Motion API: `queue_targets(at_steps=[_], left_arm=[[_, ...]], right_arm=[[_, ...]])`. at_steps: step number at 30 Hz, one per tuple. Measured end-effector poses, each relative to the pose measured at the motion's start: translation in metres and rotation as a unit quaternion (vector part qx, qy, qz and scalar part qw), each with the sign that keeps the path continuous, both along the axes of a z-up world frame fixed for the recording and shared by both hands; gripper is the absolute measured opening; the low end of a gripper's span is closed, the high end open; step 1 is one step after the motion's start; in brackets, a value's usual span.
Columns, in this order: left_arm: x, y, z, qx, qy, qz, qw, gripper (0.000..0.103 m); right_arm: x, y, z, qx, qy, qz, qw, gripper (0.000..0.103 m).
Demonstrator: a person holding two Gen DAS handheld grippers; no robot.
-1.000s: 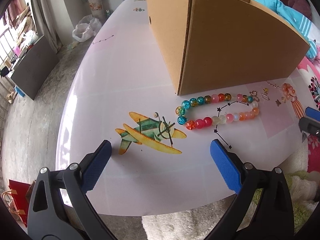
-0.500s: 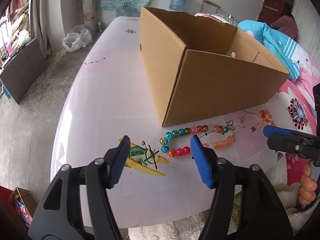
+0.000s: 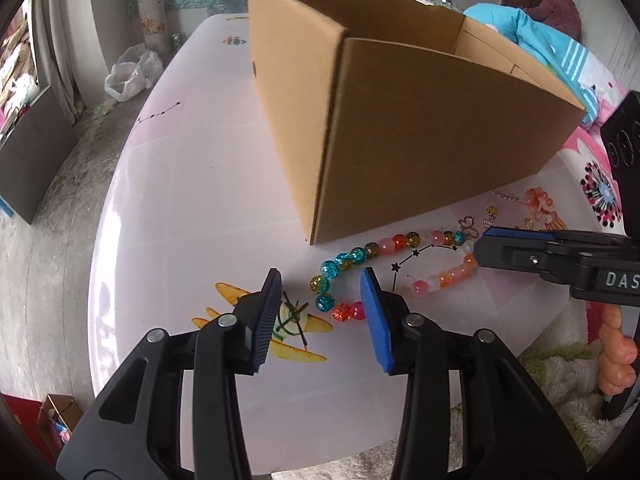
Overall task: Organize jewelry
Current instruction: 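Close the left gripper on the multicolour bead bracelet while the right gripper grips its beads, then carry the multicolour bracelet over the box and open both grippers to drop it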
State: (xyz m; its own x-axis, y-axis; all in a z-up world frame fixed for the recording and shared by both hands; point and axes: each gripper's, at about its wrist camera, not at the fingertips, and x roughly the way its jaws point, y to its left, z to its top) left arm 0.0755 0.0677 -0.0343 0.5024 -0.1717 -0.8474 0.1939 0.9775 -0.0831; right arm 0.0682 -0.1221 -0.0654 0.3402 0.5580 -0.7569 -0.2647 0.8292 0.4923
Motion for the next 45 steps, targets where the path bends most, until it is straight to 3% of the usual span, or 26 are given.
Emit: queue_targets(at_steps=[5,8,13,25,33,38,42,45], left_arm=[[-0.001,-0.008,-0.001,0.027,-0.006,-0.019,0.9994,0.039],[-0.003,-0.012,-0.002,0.045,-0.012,-0.025,0.9986,0.033],[-0.004,-0.013,0.000,0.048,-0.021,-0.036,0.9980,0.009],[-0.019,-0.011,0.025,0.014,-0.051,-0.035,0.9980,0.008],[-0.042,-0.026,0.080,-0.019,-0.115,-0.058,0.9914,0.008],[-0.044,-0.038,0.136,-0.031,-0.188,-0.083,0.9781,0.008],[-0.025,-0.048,0.165,-0.026,-0.226,-0.091,0.9695,0.008],[0.002,-0.050,0.170,-0.010,-0.230,-0.088,0.9692,0.008]], right_arm=[[0.002,0.014,-0.001,-0.023,0.000,0.002,1.000,0.017],[0.001,0.025,0.001,-0.046,-0.009,0.009,0.999,0.012],[-0.001,0.040,0.005,-0.071,-0.023,0.020,0.997,0.010],[-0.017,0.026,0.032,-0.047,-0.064,0.013,0.997,0.009],[-0.044,-0.001,0.077,-0.035,-0.129,0.002,0.991,0.009],[-0.055,-0.019,0.129,-0.022,-0.194,0.001,0.981,0.009],[-0.037,-0.022,0.164,-0.006,-0.229,0.011,0.973,0.009],[0.005,-0.018,0.179,-0.001,-0.218,0.030,0.975,0.009]])
